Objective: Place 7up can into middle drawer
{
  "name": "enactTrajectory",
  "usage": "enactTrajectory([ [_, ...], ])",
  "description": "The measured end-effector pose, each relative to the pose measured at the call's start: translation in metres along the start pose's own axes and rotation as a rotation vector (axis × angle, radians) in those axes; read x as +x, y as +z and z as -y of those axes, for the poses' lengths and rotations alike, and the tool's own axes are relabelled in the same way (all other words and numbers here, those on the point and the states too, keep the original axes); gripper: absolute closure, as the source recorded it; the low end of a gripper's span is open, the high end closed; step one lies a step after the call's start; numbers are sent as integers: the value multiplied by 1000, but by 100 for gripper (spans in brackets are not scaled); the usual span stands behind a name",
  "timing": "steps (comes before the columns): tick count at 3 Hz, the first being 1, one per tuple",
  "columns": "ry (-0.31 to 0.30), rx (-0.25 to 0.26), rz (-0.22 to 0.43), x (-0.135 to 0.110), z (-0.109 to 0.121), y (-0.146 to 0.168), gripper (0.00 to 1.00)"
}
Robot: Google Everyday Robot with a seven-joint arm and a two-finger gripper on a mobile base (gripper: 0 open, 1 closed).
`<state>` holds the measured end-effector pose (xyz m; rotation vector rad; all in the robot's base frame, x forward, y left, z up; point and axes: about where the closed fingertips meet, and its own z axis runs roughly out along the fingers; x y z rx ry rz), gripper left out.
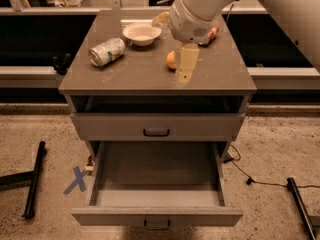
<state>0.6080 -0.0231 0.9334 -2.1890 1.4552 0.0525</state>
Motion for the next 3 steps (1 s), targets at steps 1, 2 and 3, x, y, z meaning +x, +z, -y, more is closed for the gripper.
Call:
enactTrajectory([
  [1, -65, -2, 33, -31, 59, 54, 0],
  [2, -65, -3, 33, -31, 59, 54, 0],
  [3, -86, 10, 17, -34, 73, 57, 0],
])
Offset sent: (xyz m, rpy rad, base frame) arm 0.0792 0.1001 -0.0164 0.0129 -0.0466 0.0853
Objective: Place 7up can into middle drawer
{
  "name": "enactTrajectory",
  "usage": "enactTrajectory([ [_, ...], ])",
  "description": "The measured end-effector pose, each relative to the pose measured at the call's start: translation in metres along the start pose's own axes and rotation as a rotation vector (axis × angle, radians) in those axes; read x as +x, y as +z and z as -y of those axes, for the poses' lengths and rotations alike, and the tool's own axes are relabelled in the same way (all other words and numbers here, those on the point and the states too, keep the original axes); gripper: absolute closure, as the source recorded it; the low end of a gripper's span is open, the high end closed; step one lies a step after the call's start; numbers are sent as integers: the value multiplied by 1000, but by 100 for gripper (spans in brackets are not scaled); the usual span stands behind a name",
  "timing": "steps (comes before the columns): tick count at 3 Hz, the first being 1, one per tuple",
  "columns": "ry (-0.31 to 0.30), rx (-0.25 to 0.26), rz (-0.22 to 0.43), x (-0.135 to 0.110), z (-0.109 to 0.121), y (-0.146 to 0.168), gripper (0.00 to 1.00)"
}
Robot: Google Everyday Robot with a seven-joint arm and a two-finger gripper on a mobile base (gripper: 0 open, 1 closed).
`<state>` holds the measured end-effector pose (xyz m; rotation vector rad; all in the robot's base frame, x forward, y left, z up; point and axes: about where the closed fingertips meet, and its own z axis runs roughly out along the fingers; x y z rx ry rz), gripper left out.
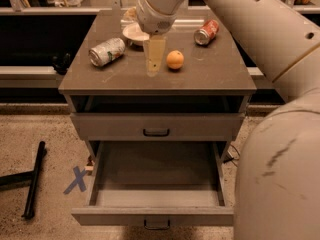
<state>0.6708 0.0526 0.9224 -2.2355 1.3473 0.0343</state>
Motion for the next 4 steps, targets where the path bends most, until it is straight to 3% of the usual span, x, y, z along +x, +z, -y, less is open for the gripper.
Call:
enactTrajectory([
  [2, -10, 6, -6, 1, 43, 30, 0],
  [4, 64, 62, 27, 10, 69, 54, 0],
])
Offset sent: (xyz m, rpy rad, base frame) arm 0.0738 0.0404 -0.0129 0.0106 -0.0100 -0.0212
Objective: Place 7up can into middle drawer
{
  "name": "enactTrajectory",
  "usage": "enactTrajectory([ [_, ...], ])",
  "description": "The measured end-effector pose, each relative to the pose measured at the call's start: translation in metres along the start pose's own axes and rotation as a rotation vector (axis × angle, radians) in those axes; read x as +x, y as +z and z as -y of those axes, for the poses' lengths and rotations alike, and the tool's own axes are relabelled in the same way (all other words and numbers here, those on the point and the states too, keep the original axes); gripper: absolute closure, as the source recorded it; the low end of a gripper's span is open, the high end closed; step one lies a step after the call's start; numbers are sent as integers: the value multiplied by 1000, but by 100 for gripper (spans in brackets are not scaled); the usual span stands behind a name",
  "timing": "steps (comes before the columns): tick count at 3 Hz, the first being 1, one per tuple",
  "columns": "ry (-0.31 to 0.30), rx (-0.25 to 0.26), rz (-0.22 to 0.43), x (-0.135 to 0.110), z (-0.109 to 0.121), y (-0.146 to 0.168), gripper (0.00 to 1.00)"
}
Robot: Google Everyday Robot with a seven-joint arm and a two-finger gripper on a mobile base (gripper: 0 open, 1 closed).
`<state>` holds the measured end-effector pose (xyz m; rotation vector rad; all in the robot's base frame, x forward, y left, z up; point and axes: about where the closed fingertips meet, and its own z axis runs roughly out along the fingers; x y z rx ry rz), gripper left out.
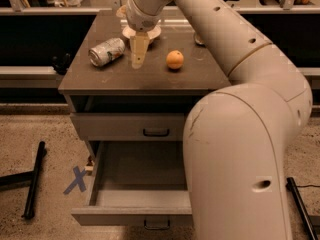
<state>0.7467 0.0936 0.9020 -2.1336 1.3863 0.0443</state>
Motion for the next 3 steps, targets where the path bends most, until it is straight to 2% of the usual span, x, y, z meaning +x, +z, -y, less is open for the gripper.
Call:
enactTrajectory([
  [1, 49, 39, 59, -3, 8, 9, 0],
  [2, 53, 70, 133, -19, 19, 15, 0],
  [3, 54, 73, 183, -32, 25, 25, 0],
])
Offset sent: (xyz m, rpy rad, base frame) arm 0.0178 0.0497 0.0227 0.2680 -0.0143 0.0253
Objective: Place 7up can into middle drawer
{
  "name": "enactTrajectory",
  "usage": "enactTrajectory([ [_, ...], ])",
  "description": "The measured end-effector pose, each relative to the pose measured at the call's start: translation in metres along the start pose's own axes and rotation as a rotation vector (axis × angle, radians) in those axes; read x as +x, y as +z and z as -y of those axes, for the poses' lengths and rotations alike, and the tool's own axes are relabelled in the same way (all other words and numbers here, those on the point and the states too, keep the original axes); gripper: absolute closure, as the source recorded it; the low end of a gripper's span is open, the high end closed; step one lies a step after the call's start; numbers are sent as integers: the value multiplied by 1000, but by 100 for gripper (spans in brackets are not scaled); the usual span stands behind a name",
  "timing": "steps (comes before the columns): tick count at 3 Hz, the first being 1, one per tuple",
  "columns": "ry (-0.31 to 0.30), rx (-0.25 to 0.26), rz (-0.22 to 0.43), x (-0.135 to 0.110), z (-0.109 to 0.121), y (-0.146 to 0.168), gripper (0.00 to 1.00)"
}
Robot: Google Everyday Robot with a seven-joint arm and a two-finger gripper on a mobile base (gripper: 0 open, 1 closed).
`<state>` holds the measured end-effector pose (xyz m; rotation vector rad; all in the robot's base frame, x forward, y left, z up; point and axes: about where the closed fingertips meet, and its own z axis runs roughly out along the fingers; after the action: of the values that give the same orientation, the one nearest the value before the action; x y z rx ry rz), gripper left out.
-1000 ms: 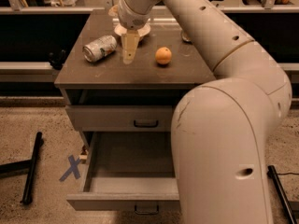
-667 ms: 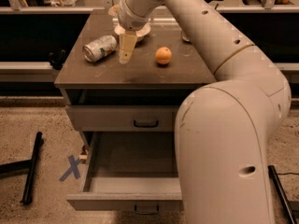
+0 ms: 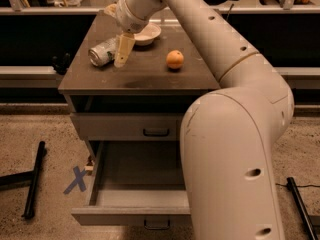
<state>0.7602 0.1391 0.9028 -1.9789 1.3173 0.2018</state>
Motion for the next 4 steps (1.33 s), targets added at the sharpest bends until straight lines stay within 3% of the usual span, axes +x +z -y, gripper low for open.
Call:
enactTrajectory([
  [2, 26, -18, 50, -4, 3, 29, 0],
  [3, 76, -25, 55, 8, 12, 55, 0],
  [4, 85, -27, 60, 10, 14, 58, 0],
])
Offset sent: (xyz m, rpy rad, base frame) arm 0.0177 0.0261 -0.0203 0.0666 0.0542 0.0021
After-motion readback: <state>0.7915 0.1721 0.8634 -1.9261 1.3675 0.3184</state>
